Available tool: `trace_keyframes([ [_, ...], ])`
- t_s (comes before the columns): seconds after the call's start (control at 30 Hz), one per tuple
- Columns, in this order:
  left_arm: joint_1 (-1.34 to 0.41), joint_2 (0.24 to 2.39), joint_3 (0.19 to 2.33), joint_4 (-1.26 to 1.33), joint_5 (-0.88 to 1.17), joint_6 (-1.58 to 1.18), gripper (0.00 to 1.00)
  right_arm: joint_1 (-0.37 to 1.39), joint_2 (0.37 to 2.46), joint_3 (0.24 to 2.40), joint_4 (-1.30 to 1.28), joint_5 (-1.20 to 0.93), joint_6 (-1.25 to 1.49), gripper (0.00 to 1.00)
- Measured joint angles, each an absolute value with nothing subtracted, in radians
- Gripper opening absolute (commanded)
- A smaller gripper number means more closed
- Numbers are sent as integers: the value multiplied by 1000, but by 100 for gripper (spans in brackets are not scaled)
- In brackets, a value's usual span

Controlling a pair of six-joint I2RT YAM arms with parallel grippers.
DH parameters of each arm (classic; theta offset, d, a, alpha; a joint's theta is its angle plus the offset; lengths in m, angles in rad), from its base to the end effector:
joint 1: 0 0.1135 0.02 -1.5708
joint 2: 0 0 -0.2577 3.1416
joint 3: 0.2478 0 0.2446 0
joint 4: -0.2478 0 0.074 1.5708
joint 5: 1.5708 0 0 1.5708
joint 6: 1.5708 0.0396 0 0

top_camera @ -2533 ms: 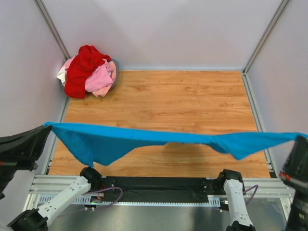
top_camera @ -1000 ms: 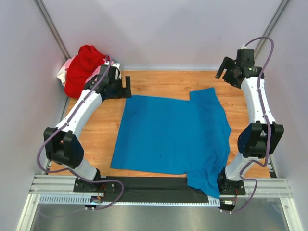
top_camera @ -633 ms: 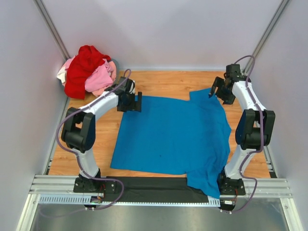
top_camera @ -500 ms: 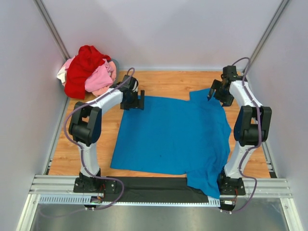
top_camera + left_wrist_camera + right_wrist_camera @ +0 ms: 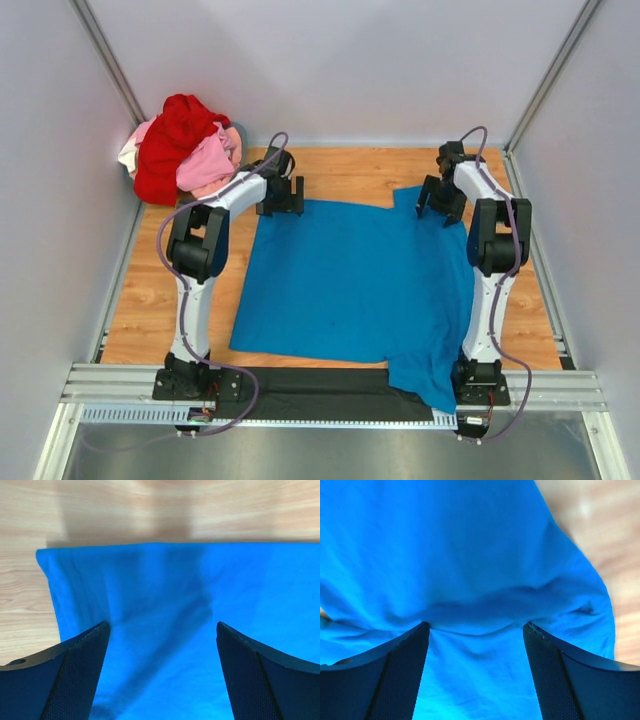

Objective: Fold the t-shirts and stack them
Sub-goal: Flatten the tshirt out

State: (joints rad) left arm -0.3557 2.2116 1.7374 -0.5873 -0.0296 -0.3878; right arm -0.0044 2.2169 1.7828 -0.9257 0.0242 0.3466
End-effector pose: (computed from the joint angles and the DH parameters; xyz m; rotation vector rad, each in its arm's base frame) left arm 0.4389 -0.1618 0.1660 -0.0527 2.6480 -0.2139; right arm 0.4393 -0.0029 0.1629 0.5152 2.8839 0.0179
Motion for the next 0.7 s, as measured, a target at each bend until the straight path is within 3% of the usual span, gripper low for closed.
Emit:
trace_keyframes([
  [0.27,-276,2227,1761,-605,-37,-382,91,39,2390,2074,-1005,20,347,75],
  [0.5,-209,2331,1941,-666,-54,-353,91,72,2569,2403,-1065,-2,351,77],
  [0.7,-201,2389,2047,-726,-60,-340,92,77,2595,2449,-1049,-21,351,79],
])
